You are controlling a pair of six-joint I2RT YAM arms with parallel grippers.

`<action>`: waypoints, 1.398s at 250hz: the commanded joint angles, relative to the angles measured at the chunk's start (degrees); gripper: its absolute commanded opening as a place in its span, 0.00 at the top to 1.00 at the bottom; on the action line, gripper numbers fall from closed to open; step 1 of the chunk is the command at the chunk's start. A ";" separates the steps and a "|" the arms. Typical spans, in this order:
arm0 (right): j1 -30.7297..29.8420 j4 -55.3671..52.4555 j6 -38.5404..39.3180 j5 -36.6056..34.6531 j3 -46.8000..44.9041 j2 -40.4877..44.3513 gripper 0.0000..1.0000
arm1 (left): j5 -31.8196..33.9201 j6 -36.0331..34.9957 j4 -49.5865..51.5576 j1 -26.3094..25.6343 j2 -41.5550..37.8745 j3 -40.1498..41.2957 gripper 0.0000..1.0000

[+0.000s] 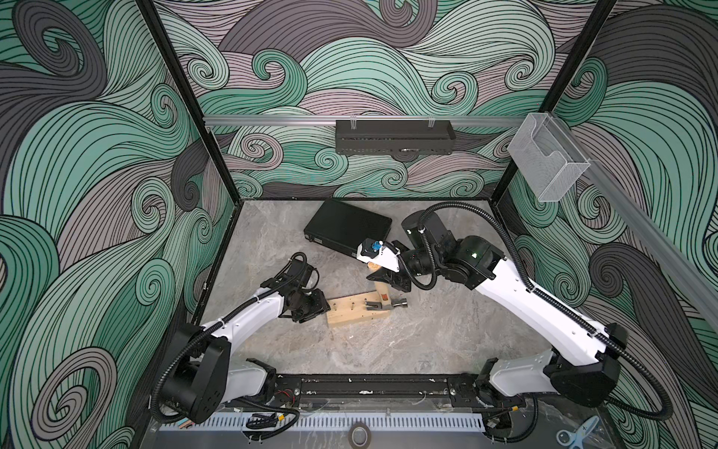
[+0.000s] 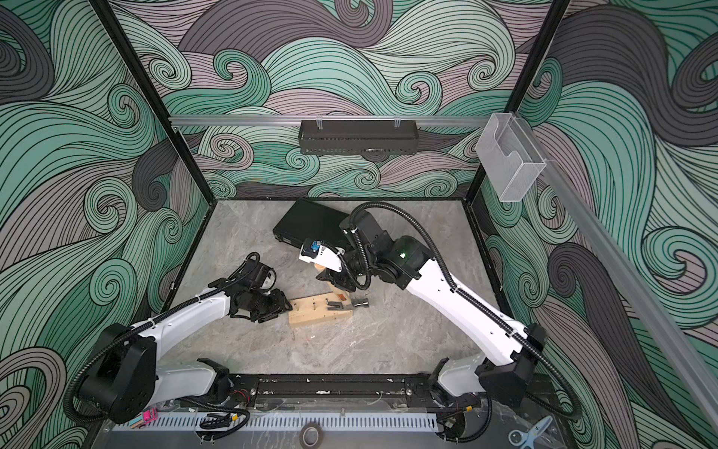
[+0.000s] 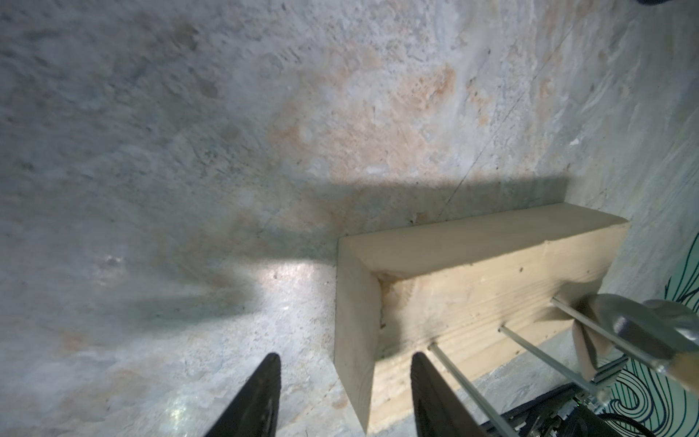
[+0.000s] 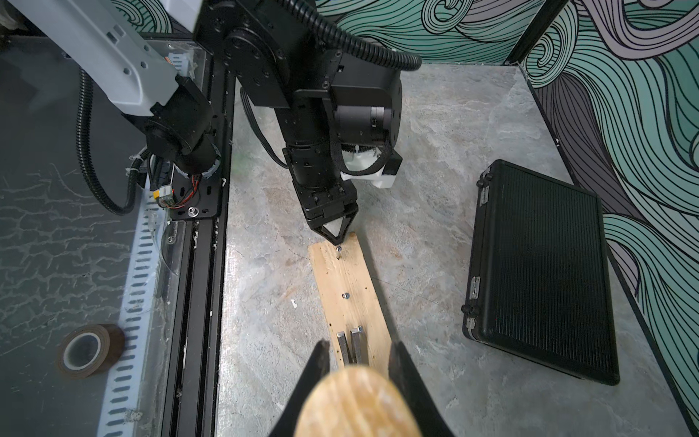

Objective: Use a claw hammer to pull out a nail
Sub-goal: Adjust the mounting plate at the center of the board.

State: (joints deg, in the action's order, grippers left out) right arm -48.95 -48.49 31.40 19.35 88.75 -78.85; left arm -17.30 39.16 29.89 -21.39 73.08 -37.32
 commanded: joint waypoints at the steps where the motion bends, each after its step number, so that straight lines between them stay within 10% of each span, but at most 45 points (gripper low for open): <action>1: -0.05 1.45 2.59 -3.64 0.12 3.61 0.91 | -1.30 -0.86 -0.97 0.32 1.37 -0.81 0.50; 350: -1.54 12.53 -10.42 -2.48 4.62 -3.09 0.91 | -2.51 -6.48 1.42 0.63 11.76 -11.24 0.64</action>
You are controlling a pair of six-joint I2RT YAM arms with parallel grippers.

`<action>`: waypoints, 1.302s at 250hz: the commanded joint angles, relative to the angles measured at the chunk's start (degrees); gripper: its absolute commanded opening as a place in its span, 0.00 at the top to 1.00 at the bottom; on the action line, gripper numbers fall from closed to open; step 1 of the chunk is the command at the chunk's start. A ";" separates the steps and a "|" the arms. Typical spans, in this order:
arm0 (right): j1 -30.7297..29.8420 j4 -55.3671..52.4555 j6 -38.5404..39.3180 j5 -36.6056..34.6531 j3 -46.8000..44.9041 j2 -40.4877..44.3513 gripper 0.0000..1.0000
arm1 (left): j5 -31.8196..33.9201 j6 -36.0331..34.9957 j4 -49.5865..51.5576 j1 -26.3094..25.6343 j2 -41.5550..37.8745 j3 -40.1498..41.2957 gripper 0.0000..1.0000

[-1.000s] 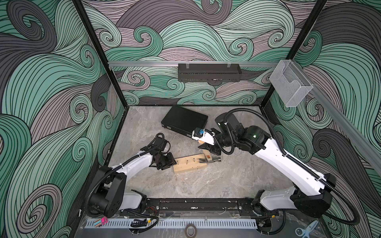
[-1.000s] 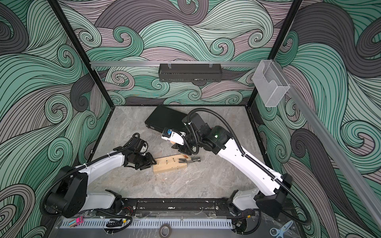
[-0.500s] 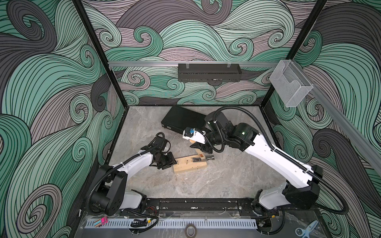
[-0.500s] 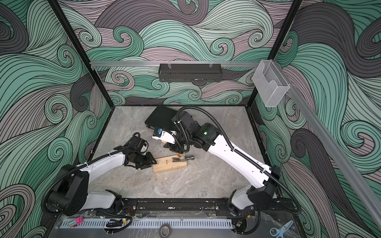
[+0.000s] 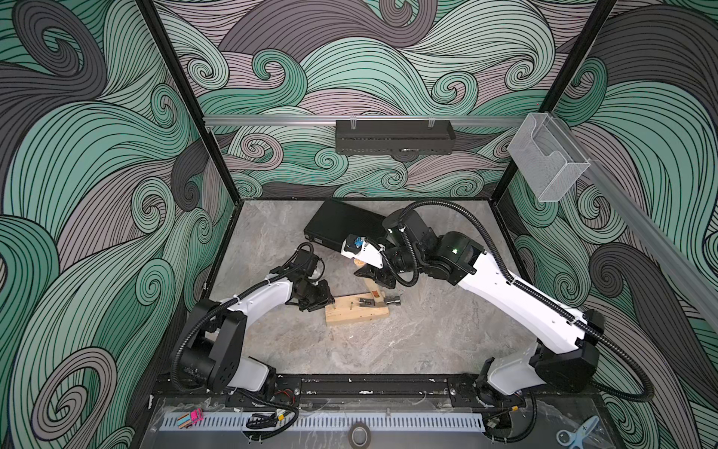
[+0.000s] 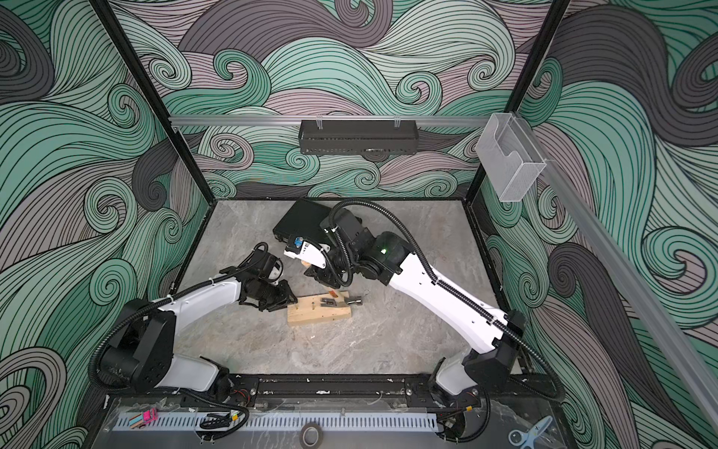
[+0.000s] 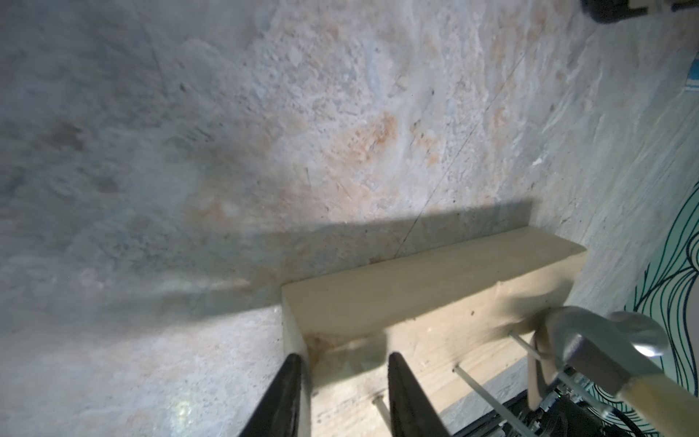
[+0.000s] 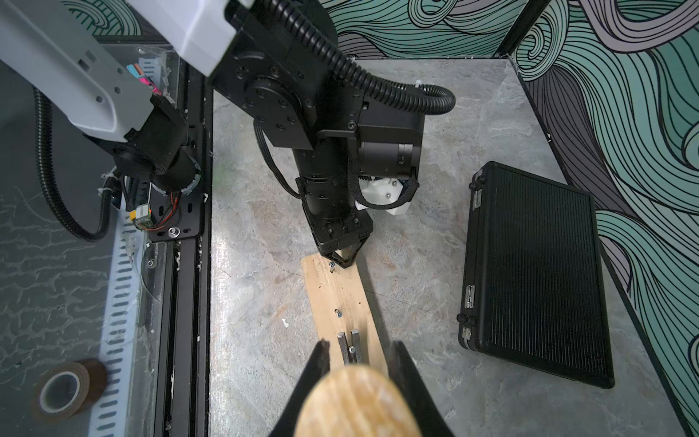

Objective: Use a claw hammer to pull out a nail
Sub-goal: Adjust the mounting plate at the center of the board, then remove the nail from the mounting plate.

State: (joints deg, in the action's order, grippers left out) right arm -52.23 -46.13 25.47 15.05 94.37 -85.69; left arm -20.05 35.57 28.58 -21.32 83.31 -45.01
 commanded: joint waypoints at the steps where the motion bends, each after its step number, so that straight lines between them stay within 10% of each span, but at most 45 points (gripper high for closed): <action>1: 1.80 10.27 -4.61 1.83 -1.10 3.81 0.91 | 0.26 -2.93 2.72 0.57 1.61 -3.61 0.64; 326: 6.17 29.44 -11.66 7.72 -24.74 18.63 0.95 | 1.78 -3.53 6.95 1.46 1.39 -0.86 0.51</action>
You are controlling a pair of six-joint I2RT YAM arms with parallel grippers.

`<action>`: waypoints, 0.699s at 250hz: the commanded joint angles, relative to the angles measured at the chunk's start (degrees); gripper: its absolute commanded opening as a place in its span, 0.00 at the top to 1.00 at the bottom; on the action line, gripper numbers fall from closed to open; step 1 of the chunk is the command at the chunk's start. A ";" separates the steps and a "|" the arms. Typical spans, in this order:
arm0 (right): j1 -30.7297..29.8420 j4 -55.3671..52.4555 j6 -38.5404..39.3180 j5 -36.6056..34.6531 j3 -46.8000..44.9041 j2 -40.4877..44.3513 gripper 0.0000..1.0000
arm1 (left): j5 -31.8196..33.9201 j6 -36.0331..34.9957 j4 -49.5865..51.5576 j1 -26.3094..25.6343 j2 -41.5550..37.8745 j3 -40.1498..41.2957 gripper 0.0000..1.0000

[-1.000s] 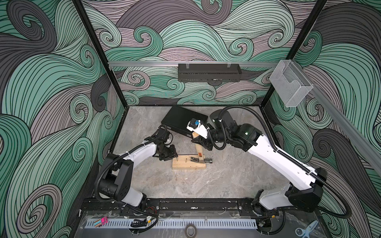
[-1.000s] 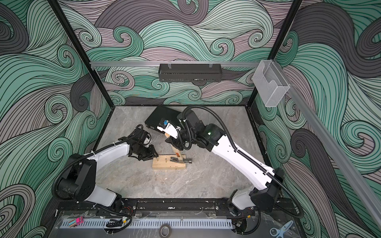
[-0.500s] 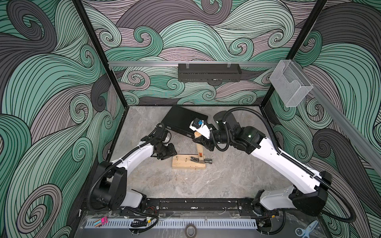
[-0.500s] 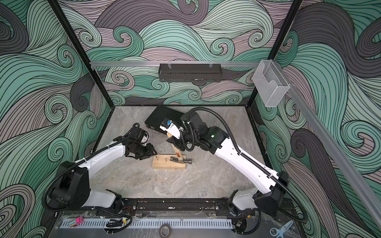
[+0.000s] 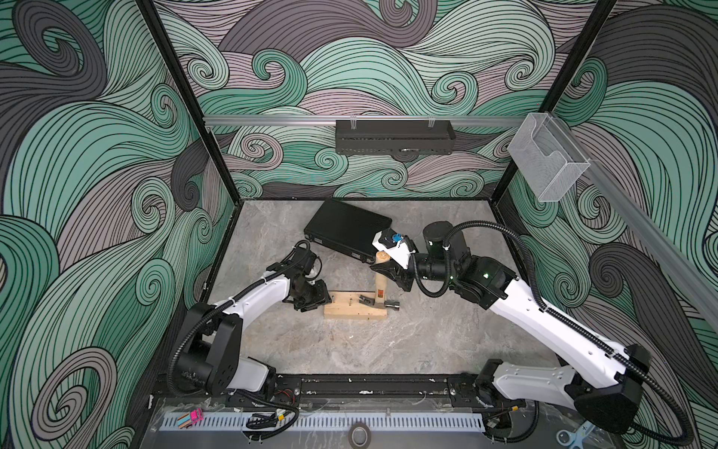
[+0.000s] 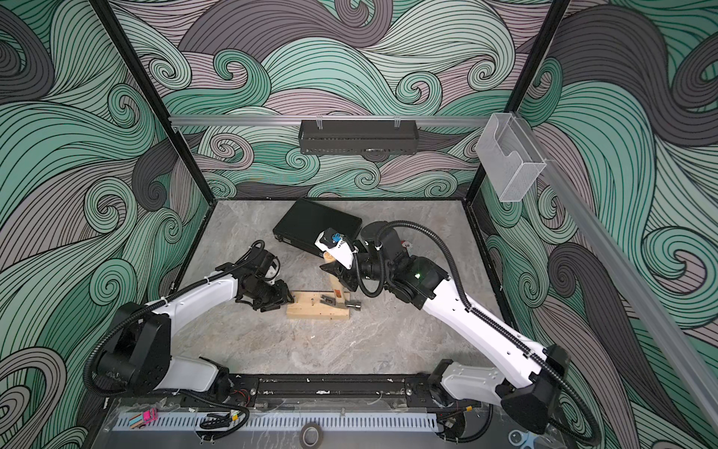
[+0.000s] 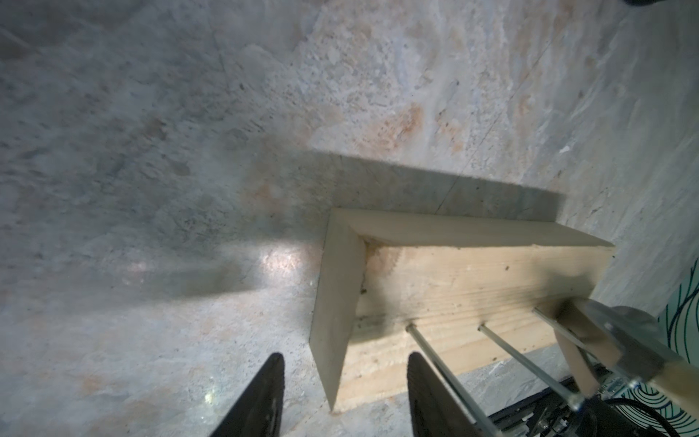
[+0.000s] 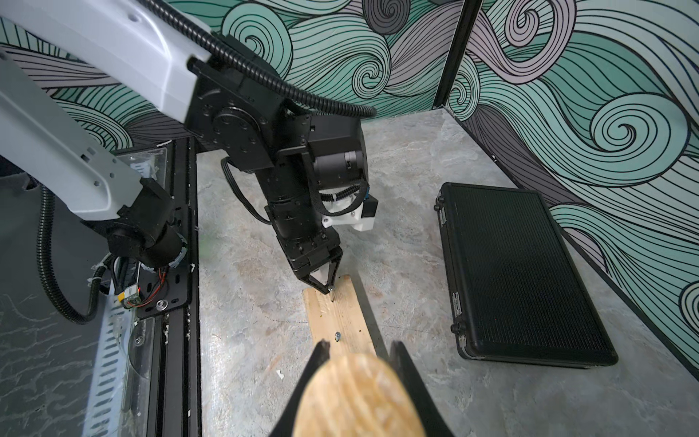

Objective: Use a claw hammer to pull out a nail
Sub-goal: Remove the nail from the mounting plate.

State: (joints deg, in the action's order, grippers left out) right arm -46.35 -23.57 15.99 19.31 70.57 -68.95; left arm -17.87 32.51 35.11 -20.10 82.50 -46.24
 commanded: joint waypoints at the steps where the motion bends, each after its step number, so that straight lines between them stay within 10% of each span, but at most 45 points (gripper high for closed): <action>1: 0.29 6.97 -2.18 3.41 -0.99 1.89 0.95 | -0.37 -0.54 0.41 0.23 2.26 0.36 0.51; 175: 2.01 16.93 -5.74 4.42 -9.26 5.22 1.00 | 2.30 -1.63 -0.75 0.28 4.44 2.64 0.58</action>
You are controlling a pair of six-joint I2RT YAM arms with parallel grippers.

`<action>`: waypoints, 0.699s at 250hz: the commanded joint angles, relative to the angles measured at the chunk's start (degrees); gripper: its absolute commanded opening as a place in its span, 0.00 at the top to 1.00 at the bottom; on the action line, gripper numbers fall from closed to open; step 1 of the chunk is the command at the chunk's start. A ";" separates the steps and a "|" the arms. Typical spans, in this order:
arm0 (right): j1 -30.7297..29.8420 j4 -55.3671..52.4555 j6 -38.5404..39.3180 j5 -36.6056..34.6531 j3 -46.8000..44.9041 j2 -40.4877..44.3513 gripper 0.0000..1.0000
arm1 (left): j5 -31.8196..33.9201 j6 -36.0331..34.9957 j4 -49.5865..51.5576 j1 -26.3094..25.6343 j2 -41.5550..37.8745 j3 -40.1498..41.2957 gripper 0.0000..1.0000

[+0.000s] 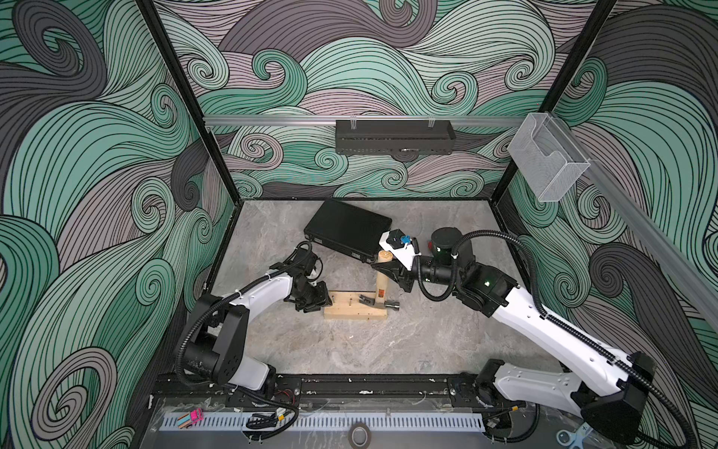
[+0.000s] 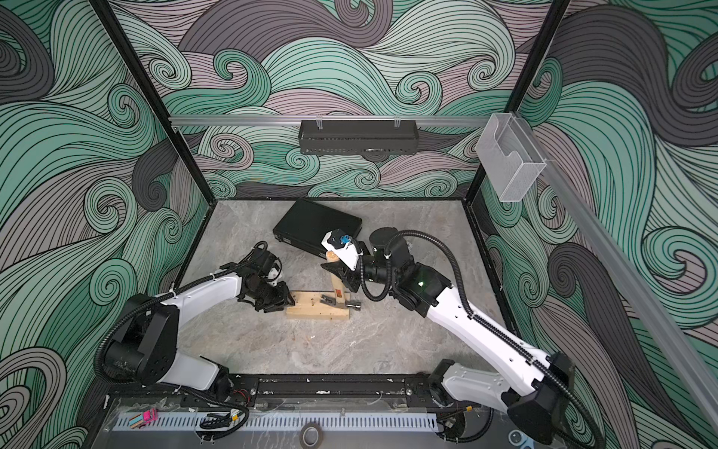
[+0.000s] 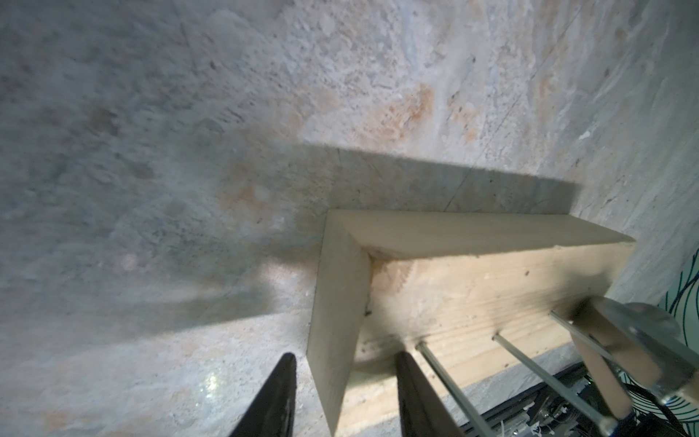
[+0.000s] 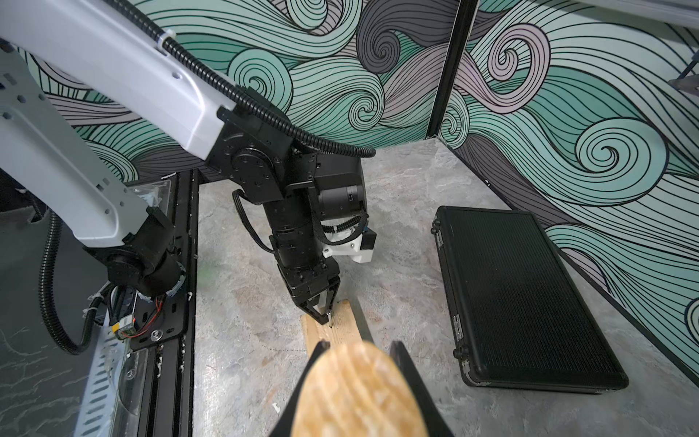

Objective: Use a claw hammer to pull out a nail
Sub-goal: Remove the nail from the mounting plate.

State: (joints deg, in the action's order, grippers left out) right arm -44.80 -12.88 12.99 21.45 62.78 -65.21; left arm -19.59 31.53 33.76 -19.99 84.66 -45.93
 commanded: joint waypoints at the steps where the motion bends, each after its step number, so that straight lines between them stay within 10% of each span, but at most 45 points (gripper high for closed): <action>1: 0.48 6.27 -2.77 2.32 -1.55 1.48 1.00 | 4.03 -0.66 0.60 0.15 2.27 2.38 0.58; 175: 2.99 14.12 -7.73 4.17 -11.01 6.32 1.00 | 5.76 -0.38 -0.36 0.12 1.47 5.14 0.60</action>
State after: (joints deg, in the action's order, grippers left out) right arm -41.89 -0.56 8.43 23.70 53.01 -59.64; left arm -20.36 31.48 31.42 -19.73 83.50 -44.07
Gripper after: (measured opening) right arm 0.255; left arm 0.399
